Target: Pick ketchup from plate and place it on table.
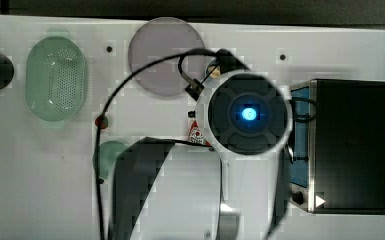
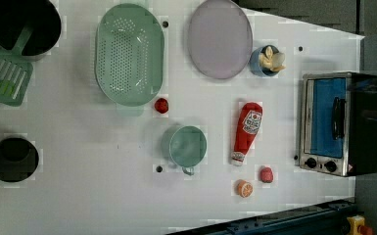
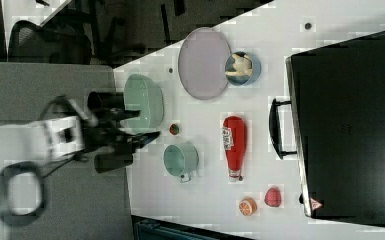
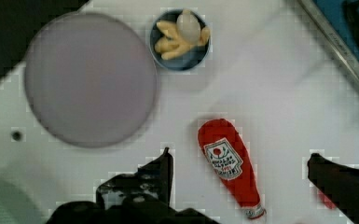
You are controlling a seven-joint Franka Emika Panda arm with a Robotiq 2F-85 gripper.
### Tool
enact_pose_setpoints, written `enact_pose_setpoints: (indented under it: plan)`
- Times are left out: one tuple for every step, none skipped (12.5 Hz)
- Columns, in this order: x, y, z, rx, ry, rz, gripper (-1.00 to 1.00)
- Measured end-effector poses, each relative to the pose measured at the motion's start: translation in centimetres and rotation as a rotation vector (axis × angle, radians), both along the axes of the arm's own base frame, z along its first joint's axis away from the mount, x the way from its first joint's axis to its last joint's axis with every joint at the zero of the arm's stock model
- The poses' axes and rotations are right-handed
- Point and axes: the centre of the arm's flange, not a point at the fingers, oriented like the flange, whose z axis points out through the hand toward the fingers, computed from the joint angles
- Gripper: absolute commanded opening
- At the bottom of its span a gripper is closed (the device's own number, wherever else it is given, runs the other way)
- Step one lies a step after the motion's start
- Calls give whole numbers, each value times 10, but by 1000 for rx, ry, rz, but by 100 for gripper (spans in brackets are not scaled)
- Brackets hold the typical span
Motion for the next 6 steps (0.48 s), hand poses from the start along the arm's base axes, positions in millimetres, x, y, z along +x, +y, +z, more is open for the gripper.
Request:
enact_pose_setpoints:
  plan:
    - [-2, 0, 27, 1, -12, -32, 100]
    - [-8, 0, 44, 1, 3, -58, 100]
    - [-14, -1, 54, 0, 38, -82, 100]
    - [-20, -2, 57, 5, 90, -103, 100]
    - [-22, -2, 61, 4, 108, -108, 100]
    - [-21, -1, 62, 2, 105, -106, 100]
